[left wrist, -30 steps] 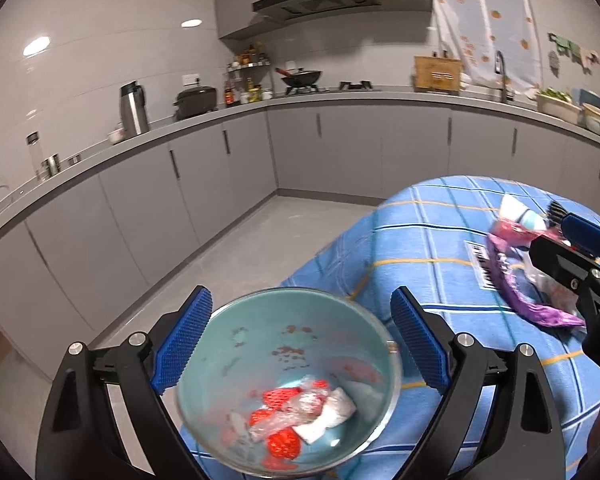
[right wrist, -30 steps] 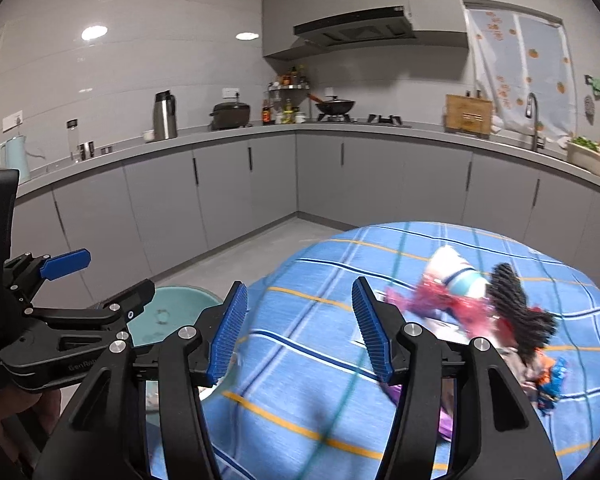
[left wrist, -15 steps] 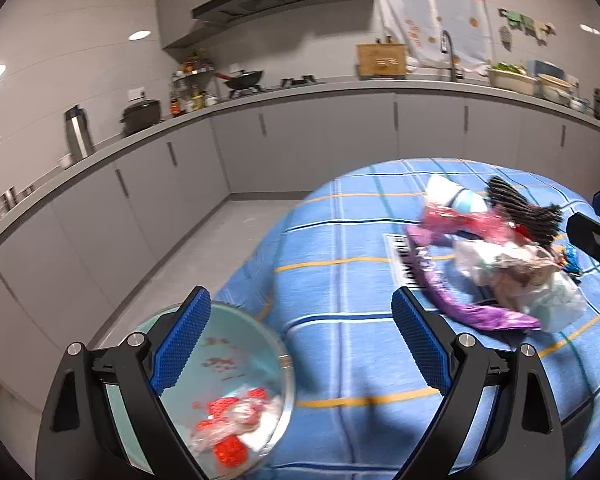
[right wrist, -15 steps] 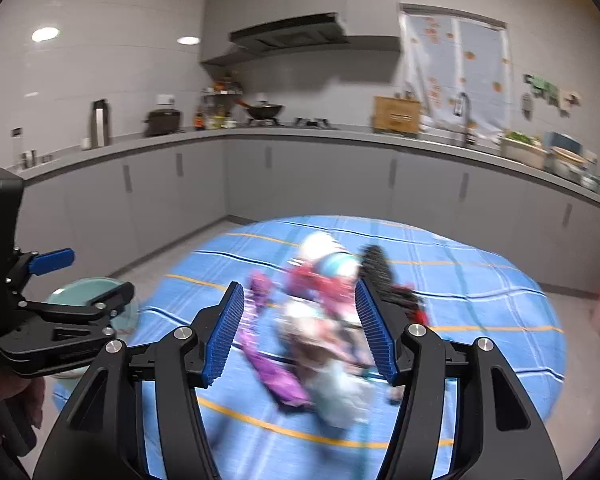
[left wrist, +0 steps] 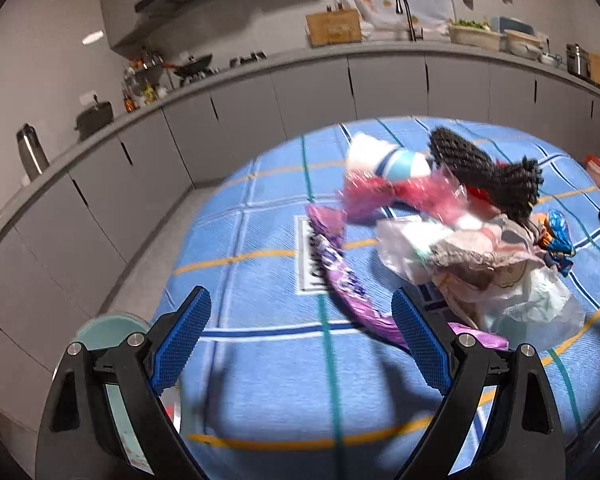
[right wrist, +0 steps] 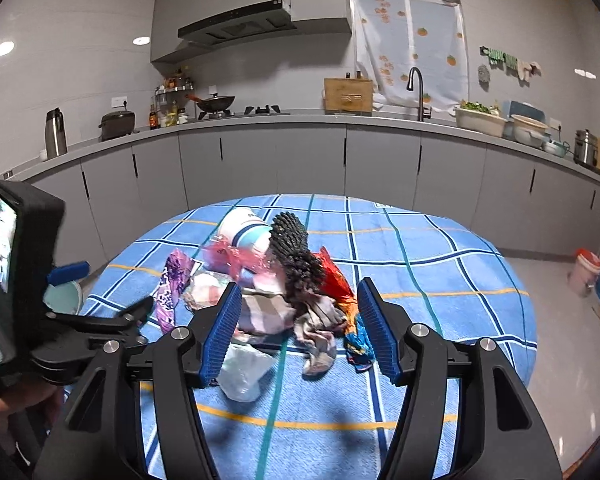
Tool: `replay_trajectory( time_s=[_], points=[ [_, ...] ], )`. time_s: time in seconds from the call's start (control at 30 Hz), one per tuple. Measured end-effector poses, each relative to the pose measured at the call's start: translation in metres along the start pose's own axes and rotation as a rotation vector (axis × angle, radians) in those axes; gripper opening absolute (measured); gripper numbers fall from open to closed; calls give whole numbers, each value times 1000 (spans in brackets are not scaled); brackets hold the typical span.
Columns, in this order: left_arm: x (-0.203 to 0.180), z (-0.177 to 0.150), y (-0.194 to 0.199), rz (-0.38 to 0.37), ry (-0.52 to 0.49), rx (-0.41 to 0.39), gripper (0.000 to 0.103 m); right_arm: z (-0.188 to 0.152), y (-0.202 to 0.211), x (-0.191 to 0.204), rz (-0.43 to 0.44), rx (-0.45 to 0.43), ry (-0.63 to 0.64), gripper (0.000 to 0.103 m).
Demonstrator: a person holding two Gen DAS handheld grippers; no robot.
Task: Collect trash
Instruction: 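Move both open tools back toward the remaining trash pile, then grasp the purple wrapper with the left tool while the right tool grasps the black hair extension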
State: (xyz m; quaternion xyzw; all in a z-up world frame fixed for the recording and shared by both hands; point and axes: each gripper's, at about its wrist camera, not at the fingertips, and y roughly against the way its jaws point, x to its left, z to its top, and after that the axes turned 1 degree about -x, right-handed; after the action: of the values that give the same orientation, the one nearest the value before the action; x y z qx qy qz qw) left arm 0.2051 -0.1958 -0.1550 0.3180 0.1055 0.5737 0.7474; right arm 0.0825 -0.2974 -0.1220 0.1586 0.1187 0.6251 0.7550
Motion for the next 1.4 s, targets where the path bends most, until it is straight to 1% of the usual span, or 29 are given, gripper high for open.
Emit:
replay_trajectory(
  time_s=[0.13, 0.27, 0.43, 0.6, 0.7, 0.77, 0.8, 0.87, 0.93, 1.0, 1.03, 1.07, 1.13, 1.17, 1.23, 1.4],
  points=[
    [-12, -1, -1, -23, 2, 12, 90, -2, -2, -11, -16, -2, -18, 62],
    [-21, -1, -16, -27, 1, 60, 90, -4, -3, -15, -10, 2, -35, 64],
    [-33, -8, -29, -38, -28, 110, 90, -3, 0, -16, -3, -7, -41, 64],
    [-25, -11, -31, -51, -16, 133, 91, -5, -1, -19, 2, -4, -51, 65],
    [-18, -14, -33, -55, -2, 139, 88, -5, -2, -16, 5, 1, -48, 65],
    [-12, -16, -35, -77, 18, 148, 76, -5, -3, -15, 5, 1, -48, 65],
    [-11, -17, -35, -90, 26, 150, 74, -5, -3, -15, 4, 2, -48, 65],
    [-10, -18, -34, -114, 41, 147, 63, -5, -3, -15, 7, 6, -49, 65],
    [-12, -18, -36, -128, 41, 148, 57, -6, -5, -13, 11, 11, -46, 65],
    [-10, -18, -37, -148, 49, 150, 48, -7, -6, -11, 14, 16, -45, 66],
    [-10, -16, -37, -149, 42, 148, 38, -8, -6, -11, 16, 17, -44, 66],
    [-8, -14, -38, -152, 40, 149, 34, -8, -6, -11, 15, 17, -45, 66],
    [-5, -13, -38, -177, 39, 145, 32, -8, -6, -10, 18, 17, -47, 66],
    [-4, -10, -39, -178, 34, 141, 25, -8, -6, -10, 15, 16, -46, 66],
    [-4, -8, -37, -194, 23, 135, 19, -8, -7, -11, 13, 14, -49, 66],
    [-2, -3, -22, -170, -16, 90, 16, -7, -9, -15, -2, 14, -55, 66]
  ],
)
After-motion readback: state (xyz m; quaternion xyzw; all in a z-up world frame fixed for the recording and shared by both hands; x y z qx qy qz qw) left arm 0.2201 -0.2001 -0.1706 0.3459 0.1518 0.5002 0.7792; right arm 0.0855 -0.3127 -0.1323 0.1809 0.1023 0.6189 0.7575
